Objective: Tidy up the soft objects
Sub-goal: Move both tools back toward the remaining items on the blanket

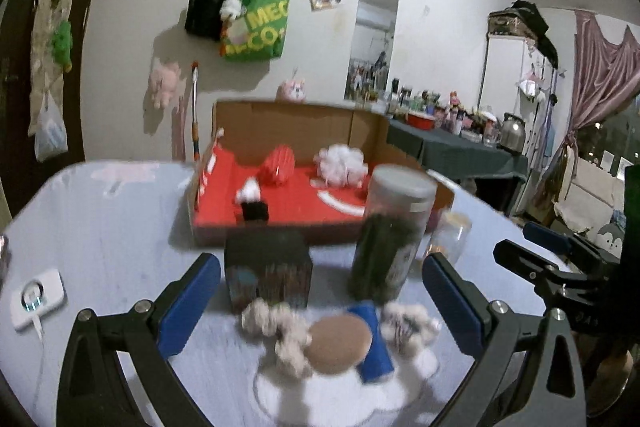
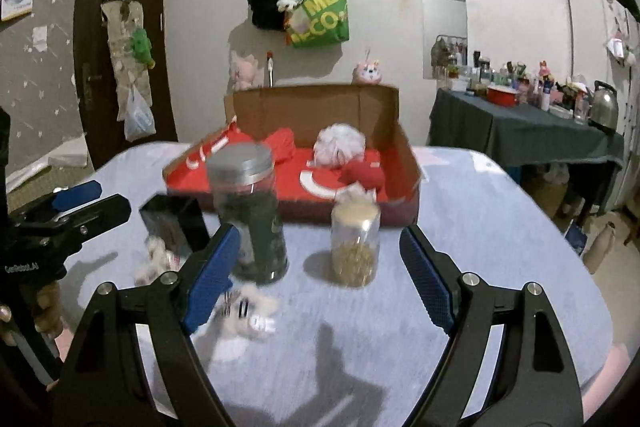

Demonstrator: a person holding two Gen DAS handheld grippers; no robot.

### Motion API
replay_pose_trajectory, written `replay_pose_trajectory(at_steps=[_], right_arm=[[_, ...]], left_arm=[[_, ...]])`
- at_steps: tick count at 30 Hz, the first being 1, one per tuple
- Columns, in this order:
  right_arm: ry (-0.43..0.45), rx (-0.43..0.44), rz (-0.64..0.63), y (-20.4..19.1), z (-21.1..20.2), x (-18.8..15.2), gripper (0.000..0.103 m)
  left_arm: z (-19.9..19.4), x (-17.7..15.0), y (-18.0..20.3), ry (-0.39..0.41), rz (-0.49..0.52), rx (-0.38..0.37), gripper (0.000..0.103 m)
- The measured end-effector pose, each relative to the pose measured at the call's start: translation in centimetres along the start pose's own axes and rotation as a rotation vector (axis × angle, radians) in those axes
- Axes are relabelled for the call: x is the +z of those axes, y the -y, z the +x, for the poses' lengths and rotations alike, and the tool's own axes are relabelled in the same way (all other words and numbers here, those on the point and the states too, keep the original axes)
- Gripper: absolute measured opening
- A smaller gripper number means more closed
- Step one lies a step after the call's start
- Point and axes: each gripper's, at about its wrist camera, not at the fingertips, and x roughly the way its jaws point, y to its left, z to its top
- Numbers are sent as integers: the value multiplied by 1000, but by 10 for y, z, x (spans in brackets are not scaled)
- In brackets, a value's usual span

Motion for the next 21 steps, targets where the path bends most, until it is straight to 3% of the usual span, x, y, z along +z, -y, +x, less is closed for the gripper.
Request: replay_pose_trajectory(at_steps=[10, 18, 21], right_arm=[[-123, 56, 26, -10, 26, -44, 82], [-170, 91, 6, -24, 42, -52, 82], [-191, 98, 1, -27, 49, -53, 82]], left_arm=[[16, -38, -13, -117, -31, 46, 103], [21, -46, -33, -161, -46, 100, 102], [24, -46, -37, -177, -46, 107, 98]])
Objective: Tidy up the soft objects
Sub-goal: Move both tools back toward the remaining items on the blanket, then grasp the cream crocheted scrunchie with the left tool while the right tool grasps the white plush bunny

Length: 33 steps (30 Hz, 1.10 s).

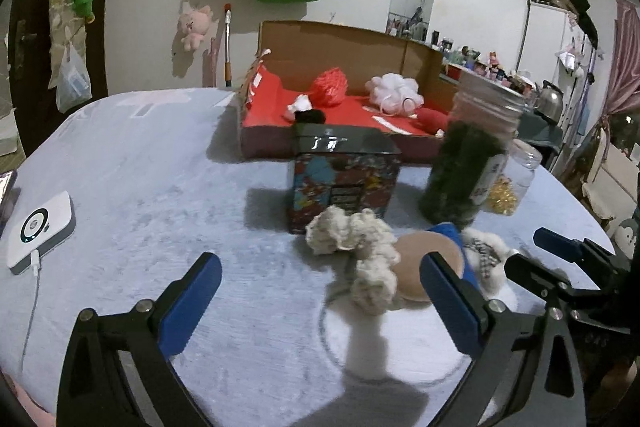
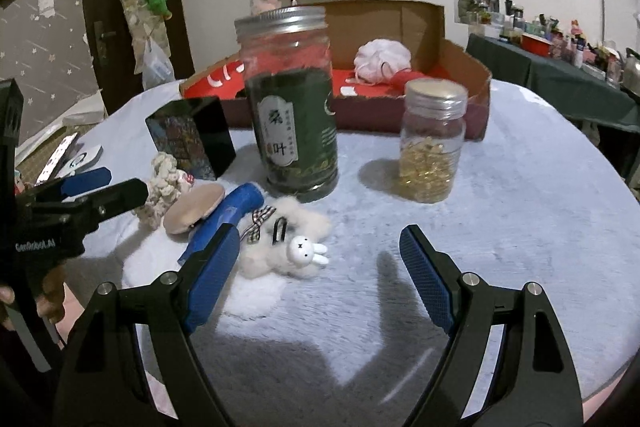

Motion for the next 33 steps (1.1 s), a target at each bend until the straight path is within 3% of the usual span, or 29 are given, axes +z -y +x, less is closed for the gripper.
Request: replay_pose_trajectory(at_steps=[8, 14, 18, 20, 22, 23, 25, 33], right_arm=[[-64, 28, -12, -4, 17, 0, 82], [-81, -31, -80, -16, 27, 1, 82], [-75, -41, -90, -18, 30, 2, 82], [-68, -21, -93, -19, 30, 2, 71], [-66, 13, -90, -18, 30, 2, 52], [-61, 25, -92, -19, 29, 1, 52], [-48, 47, -94, -19, 25, 1, 44], [-12, 86, -36, 1, 3, 11, 44]], left_arm=[[12, 3, -2, -62, 63, 12, 93], [27, 6, 4, -109, 94, -1, 90], [33, 11, 10, -125, 115, -48, 71], [35, 12, 12, -136, 113, -96, 52], [35, 13, 13, -139, 94, -142, 32], [34, 12, 14, -137, 92, -149, 27], [30, 12, 15, -129, 89, -156, 25], [7, 15, 25, -100, 93, -189, 23]])
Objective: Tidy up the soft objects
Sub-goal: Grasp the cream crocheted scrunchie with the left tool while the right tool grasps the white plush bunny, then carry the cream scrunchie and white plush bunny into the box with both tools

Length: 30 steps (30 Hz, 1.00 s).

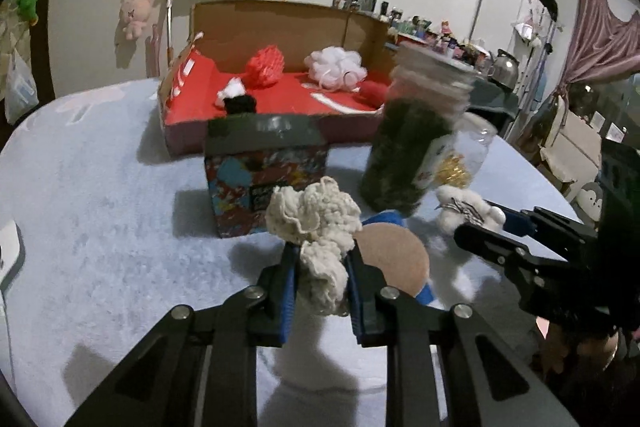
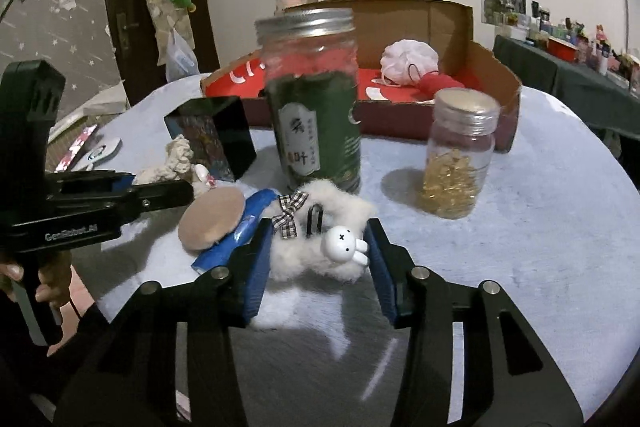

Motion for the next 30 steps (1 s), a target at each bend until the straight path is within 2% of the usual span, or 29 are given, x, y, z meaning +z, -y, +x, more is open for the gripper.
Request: replay_pose_trajectory(at_steps=[5, 17, 30], right_arm=[[0, -2, 6, 8, -7, 4, 44], [-12, 12, 24, 17, -7, 6, 44], [43, -23, 22, 24, -23, 16, 44]], left_arm=[[-2, 9, 11, 5, 18, -39, 23], [5, 11, 11, -13, 7, -48, 23], [-13, 27, 8, 48, 18, -49, 23]])
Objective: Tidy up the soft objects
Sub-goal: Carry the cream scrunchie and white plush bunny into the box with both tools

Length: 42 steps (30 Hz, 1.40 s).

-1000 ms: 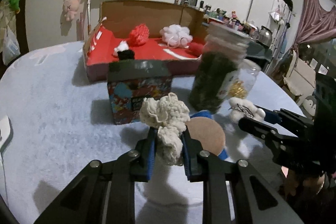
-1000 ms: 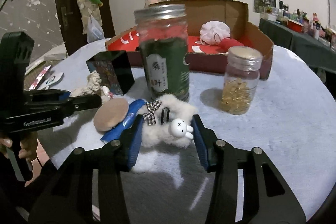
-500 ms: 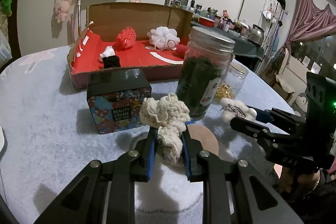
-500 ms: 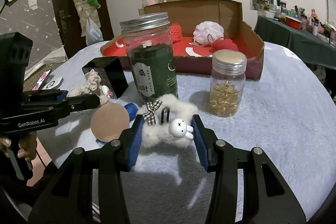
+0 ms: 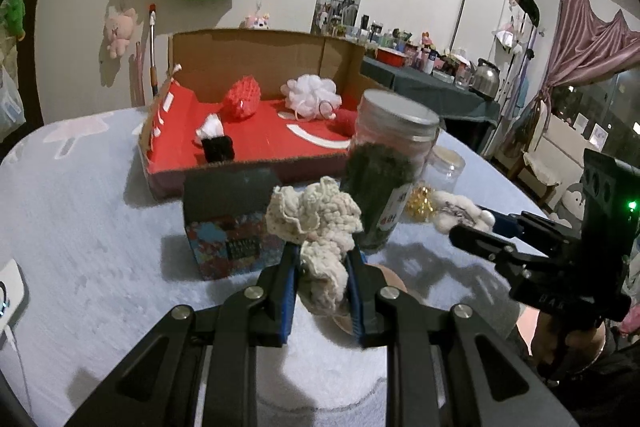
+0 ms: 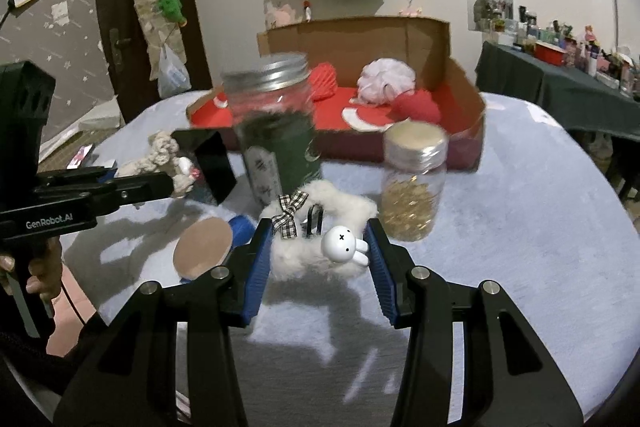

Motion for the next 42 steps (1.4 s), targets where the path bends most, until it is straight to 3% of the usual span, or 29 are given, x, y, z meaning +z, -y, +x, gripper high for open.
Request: replay_pose_trajectory(at_steps=[8, 16, 29, 42], right_arm=[[70, -45, 15, 21, -20, 22, 44], [77, -39, -15, 36, -17, 55, 44], [-55, 69, -117, 53, 38, 118, 44], [-299, 182, -226, 55, 148, 164, 44]], left_arm=[[-9, 24, -10, 38, 3, 8, 23], [2, 55, -23, 25, 28, 6, 23], [52, 107, -38, -104, 135, -27, 23], [130, 147, -50, -263, 179, -47, 23]])
